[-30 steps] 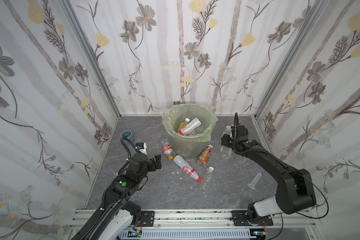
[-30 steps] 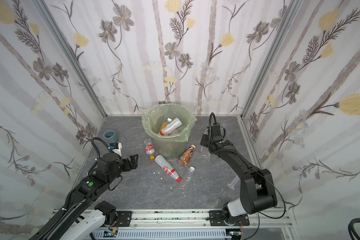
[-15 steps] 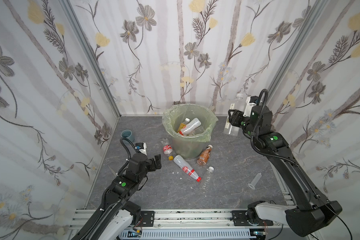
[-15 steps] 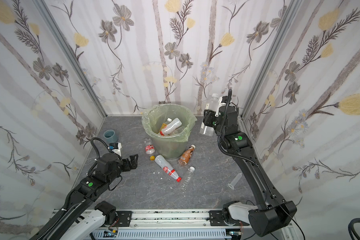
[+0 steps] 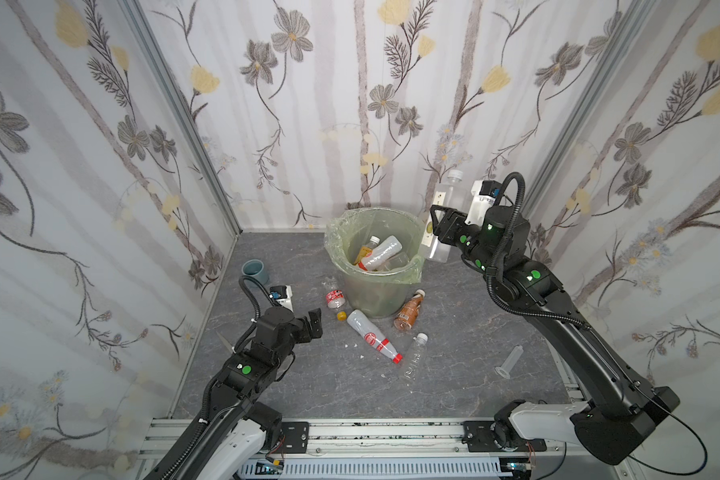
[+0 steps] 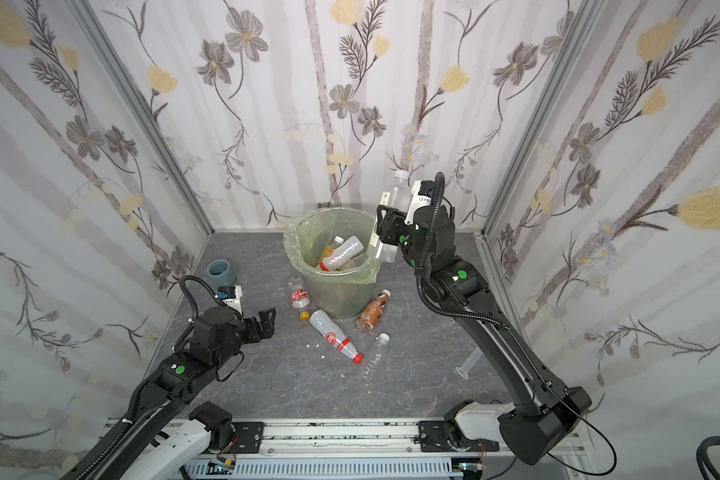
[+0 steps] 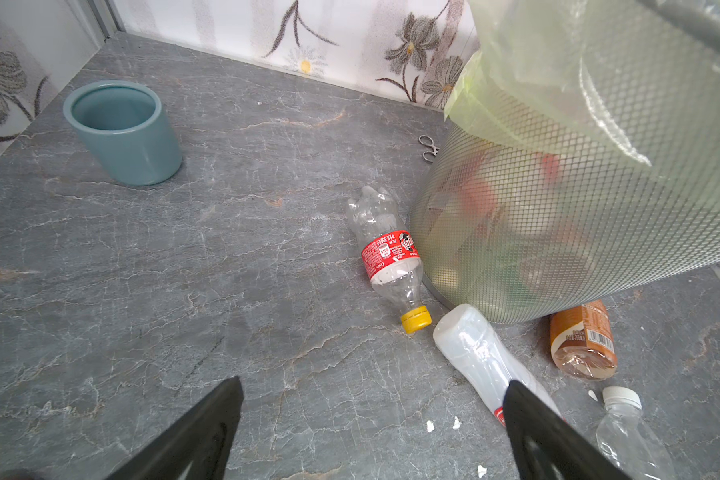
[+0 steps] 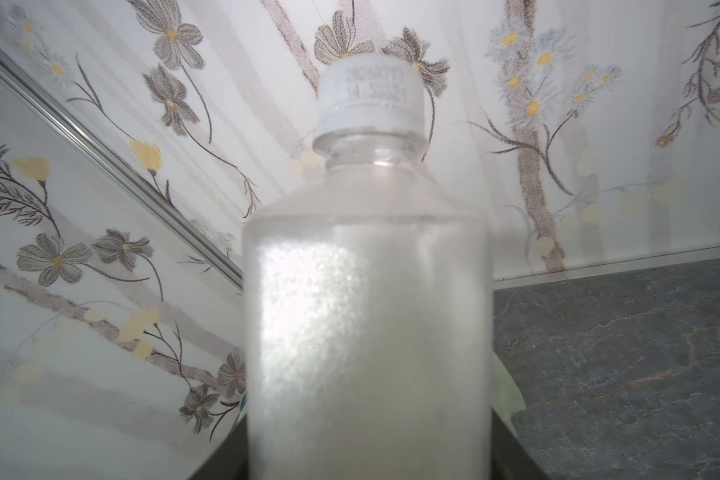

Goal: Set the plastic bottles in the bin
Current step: 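Lift the frosted clear bottle with the right gripper and carry it over the bin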

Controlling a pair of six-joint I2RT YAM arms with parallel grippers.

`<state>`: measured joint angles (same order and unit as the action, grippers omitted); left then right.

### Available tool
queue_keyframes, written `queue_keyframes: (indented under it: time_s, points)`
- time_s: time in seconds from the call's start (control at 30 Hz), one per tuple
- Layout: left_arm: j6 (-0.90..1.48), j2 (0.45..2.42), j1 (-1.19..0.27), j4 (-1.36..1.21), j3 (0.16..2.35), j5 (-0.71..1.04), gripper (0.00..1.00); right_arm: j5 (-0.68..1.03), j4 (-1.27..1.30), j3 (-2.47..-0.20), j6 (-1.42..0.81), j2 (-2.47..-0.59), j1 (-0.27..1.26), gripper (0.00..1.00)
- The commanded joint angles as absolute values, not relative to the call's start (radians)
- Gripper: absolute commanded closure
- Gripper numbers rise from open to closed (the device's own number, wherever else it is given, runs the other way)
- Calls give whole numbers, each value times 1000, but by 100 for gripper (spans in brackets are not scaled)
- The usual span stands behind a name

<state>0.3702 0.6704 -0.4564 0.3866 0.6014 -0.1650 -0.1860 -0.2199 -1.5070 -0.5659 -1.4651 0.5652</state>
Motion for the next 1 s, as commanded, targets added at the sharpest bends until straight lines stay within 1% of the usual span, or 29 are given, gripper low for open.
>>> queue_keyframes:
  time_s: [0.0, 0.23, 0.7, 0.9, 0.97]
  points:
    - [376, 669, -456, 371, 598, -177, 0, -256, -125, -1516, -607, -1487, 602, 44]
    - [376, 669, -456, 371, 598, -176, 0, -365, -43, -1517, -630, -1545, 697, 43]
    - [376, 670, -456, 371, 598, -175, 0, -493, 34, -1520, -662, -1665, 776, 39]
    - [376, 669, -456, 371, 597, -172, 0, -565, 60, -1517, -680, -1703, 813, 38]
    - [376, 670, -455, 371, 596, -172, 0, -594, 63, -1508, -681, -1712, 849, 38]
